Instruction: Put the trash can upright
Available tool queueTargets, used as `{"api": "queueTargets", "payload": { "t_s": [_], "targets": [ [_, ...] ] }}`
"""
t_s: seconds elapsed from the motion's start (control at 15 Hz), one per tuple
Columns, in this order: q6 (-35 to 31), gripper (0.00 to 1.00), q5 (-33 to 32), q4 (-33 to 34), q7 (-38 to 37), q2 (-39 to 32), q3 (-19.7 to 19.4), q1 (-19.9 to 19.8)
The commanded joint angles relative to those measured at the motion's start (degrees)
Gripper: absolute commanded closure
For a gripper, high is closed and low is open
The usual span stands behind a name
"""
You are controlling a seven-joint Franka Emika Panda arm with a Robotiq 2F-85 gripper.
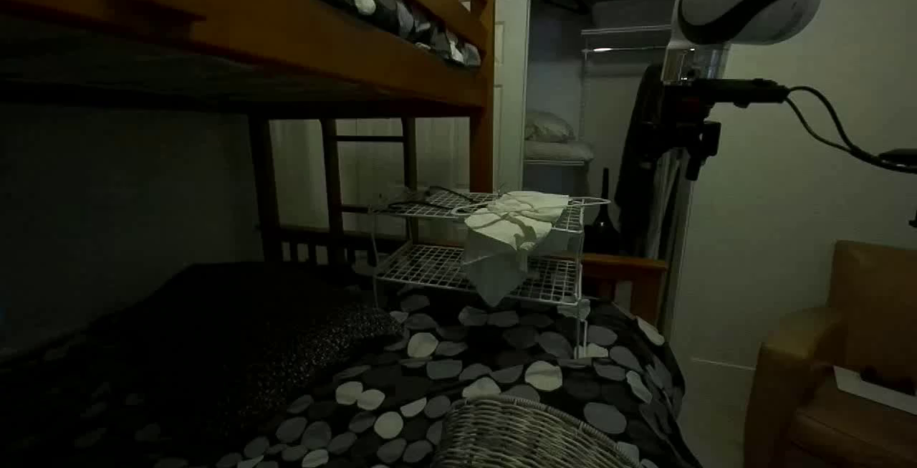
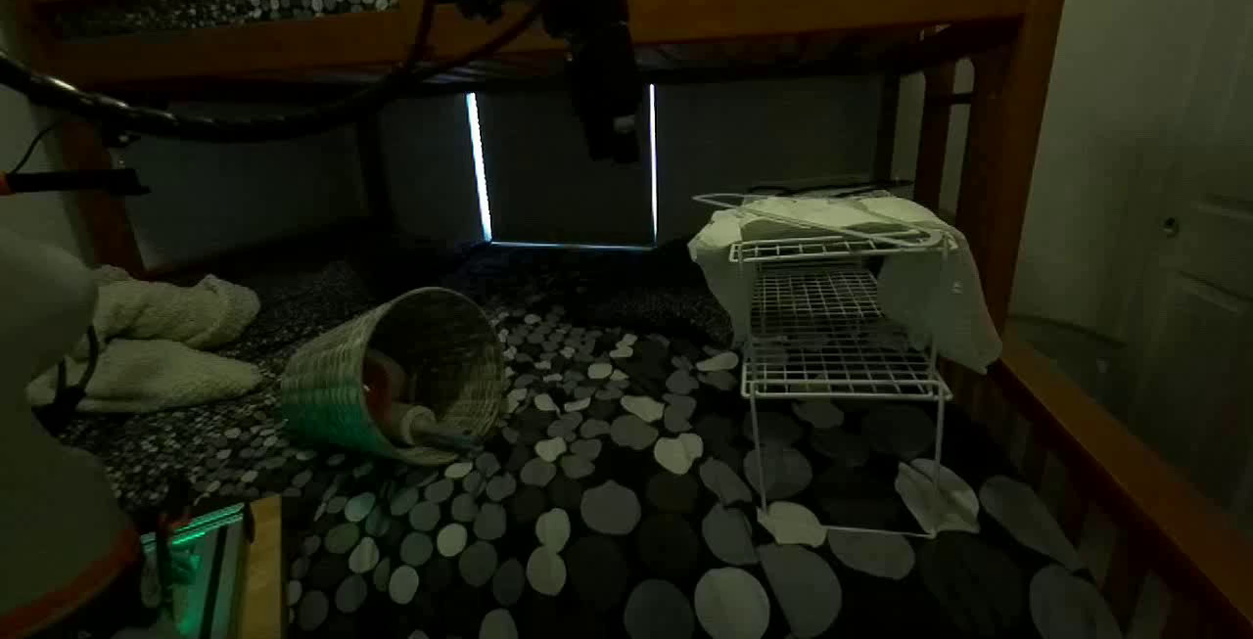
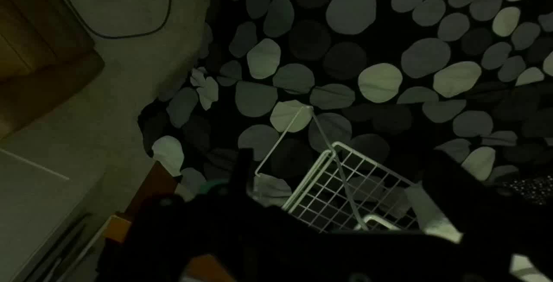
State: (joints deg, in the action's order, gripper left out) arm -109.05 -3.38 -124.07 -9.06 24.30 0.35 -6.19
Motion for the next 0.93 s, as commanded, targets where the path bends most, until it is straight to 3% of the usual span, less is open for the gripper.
{"api": "queueTargets", "payload": {
  "t_s": [0.0, 0.2, 0.6, 0.87],
  "targets": [
    [0.15, 0.00, -0.23, 0.15, -0.17, -0.05, -0.51, 0.61],
    [0.15, 0.00, -0.23, 0.15, -0.17, -0.05, -0.51, 0.61],
    [-2.09, 0.00, 15.43, -9.24, 4.95, 0.69, 4.85, 12.45],
    [0.74, 0.00, 22.51, -11.78, 10.08, -1.23, 7.07, 18.29]
  ]
}}
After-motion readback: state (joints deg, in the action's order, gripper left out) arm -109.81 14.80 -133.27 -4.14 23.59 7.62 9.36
